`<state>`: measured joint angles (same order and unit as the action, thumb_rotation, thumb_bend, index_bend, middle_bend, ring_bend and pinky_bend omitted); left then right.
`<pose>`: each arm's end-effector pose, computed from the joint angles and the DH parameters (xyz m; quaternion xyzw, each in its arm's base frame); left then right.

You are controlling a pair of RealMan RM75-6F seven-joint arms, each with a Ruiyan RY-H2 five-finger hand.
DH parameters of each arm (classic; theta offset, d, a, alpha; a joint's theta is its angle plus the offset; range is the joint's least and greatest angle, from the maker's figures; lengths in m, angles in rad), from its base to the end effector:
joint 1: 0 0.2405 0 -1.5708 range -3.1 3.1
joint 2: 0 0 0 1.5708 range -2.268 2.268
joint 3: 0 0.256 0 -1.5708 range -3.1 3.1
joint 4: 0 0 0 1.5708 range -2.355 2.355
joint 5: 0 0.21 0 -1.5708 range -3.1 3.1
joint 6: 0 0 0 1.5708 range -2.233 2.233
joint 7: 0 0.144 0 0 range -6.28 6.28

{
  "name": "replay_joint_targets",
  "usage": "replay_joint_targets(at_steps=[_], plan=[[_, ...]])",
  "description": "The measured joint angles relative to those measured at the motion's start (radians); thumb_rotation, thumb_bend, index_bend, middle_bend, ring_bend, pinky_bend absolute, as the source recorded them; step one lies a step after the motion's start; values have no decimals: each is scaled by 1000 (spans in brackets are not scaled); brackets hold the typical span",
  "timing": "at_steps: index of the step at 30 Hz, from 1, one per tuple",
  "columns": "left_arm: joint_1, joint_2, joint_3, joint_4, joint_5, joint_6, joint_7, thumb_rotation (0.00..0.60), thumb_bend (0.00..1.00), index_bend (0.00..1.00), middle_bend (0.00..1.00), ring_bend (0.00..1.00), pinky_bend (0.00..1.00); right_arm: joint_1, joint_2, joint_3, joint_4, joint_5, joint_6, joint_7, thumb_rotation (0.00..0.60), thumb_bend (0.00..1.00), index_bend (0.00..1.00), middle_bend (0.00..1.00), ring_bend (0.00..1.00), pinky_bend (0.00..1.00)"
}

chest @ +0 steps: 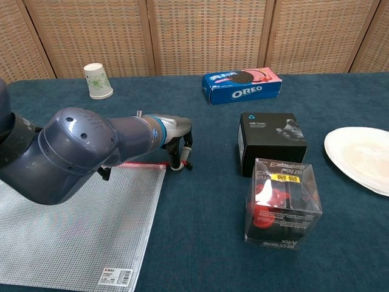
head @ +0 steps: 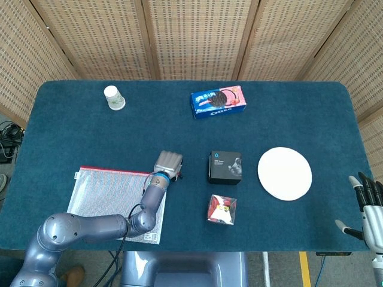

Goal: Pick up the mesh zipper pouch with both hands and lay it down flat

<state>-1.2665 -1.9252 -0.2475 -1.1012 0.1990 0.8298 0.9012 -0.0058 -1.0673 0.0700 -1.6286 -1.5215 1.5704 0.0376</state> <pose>-0.0423 0.3882 -0.1302 -0.7779 -0.4097 -0.1995 0.4326 -0.3170 -0.1563 0.1868 0.5626 -0.3774 0.3994 0.6176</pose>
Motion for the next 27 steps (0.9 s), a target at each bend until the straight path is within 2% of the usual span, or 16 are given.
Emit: replay_joint_targets(at_steps=[4, 13, 23, 27], plan=[[2, 4, -3, -8, 2, 1, -1, 600, 635, 630, 1000, 991, 1000, 0, 1, -1, 0, -1, 0, 2, 600, 0, 37, 0, 0, 0], [11, 41, -18, -67, 37, 17, -22, 600, 667, 639, 1000, 991, 1000, 1, 0, -3, -1, -3, -1, 0, 600, 0, 37, 0, 0, 0], [44, 165, -39, -243, 98, 57, -76, 600, 670, 659, 1000, 991, 1000, 3, -7, -8, -4, -9, -7, -14, 600, 0, 37, 0, 0, 0], [65, 220, -51, -312, 140, 68, -123, 600, 706, 665, 1000, 991, 1000, 6, -7, -10, -1, -10, -14, -2, 600, 0, 37, 0, 0, 0]])
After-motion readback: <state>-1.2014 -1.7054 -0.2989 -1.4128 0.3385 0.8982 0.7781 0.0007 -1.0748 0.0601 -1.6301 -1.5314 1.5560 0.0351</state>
